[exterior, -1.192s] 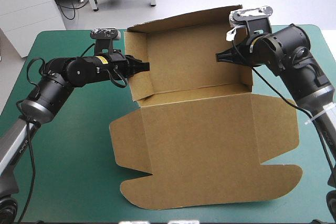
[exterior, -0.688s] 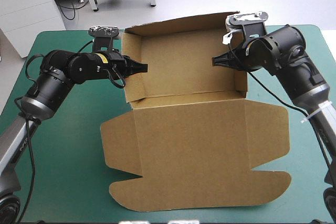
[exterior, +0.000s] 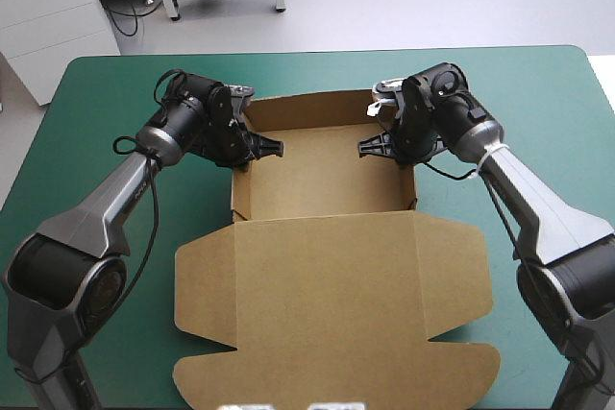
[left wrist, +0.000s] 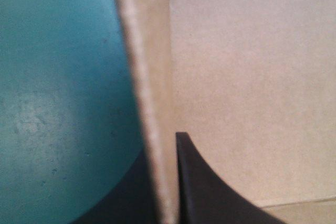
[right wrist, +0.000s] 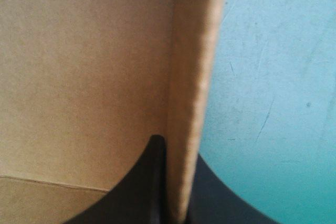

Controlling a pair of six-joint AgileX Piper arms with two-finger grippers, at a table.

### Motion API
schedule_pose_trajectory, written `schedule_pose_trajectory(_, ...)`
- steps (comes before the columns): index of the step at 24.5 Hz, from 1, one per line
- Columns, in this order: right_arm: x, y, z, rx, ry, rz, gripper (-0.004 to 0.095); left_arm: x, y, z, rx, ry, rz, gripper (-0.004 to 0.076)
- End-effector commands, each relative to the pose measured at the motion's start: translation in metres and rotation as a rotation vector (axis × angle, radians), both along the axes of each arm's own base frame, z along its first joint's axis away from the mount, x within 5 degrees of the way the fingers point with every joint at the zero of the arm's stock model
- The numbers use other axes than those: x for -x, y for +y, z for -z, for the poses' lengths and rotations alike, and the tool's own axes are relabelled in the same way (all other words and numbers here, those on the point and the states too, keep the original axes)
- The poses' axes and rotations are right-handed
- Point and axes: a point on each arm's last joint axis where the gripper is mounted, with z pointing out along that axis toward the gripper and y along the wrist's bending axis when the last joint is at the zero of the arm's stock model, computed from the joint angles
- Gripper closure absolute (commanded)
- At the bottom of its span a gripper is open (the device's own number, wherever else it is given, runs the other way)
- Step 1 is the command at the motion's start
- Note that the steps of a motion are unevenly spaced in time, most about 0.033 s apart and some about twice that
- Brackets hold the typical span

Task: Fold the box

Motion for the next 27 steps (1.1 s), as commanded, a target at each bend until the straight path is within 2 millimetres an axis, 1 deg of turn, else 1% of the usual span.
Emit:
schedule_pose_trajectory(1,-0.001,-0.013,-0.019,-0.034,-0.042,-0.006,0.0931,0.006,0.001,-0.012,-0.034,0.010,0.041,0.0756)
schedule_pose_trajectory(5,-0.011,-0.025,-0.009,-0.073,0.002,-0.001,0.0931,-0.001,-0.002,-0.003,-0.034,0.008,0.039,0.0756)
schedule_pose_trajectory(7,-0.016,-0.029,-0.004,-0.079,0.016,0.013,0.0931,-0.003,-0.003,-0.002,-0.030,-0.001,0.039,0.0756)
schedule_pose_trajectory(12,-0.023,-0.031,0.008,-0.060,0.042,-0.002,0.0931,-0.006,-0.004,0.003,-0.024,0.006,0.037,0.0756)
schedule_pose_trajectory(14,-0.027,-0.030,0.017,-0.045,0.061,-0.005,0.0928,-0.007,-0.005,0.005,-0.019,0.010,0.037,0.0755)
schedule_pose_trajectory(17,-0.030,-0.029,0.024,-0.042,0.077,-0.005,0.0879,-0.007,-0.006,0.008,-0.018,0.026,0.040,0.0731)
schedule_pose_trajectory(18,-0.030,-0.029,0.024,-0.042,0.077,-0.005,0.0849,-0.006,-0.005,0.008,-0.023,0.037,0.041,0.0703)
schedule_pose_trajectory(19,-0.030,-0.029,0.024,-0.042,0.077,-0.005,0.0769,-0.006,-0.005,0.011,-0.038,0.051,0.048,0.0609)
schedule_pose_trajectory(20,-0.030,-0.029,0.024,-0.042,0.077,-0.005,0.0717,-0.006,-0.005,0.012,-0.041,0.058,0.049,0.0546)
schedule_pose_trajectory(22,-0.030,-0.029,0.024,-0.042,0.077,-0.005,0.0476,-0.006,-0.006,0.011,-0.027,0.054,0.048,0.0269)
schedule_pose_trajectory(24,-0.029,-0.028,0.024,-0.050,0.080,-0.011,0.0329,-0.007,-0.004,0.012,-0.046,0.049,0.049,0.0173)
schedule_pose_trajectory(25,-0.029,-0.028,0.024,-0.050,0.080,-0.011,0.0317,-0.007,-0.004,0.012,-0.052,0.047,0.049,0.0168)
schedule_pose_trajectory(27,-0.029,-0.029,0.022,-0.048,0.075,-0.012,0.0318,-0.008,-0.002,0.004,-0.067,0.032,0.049,0.0173)
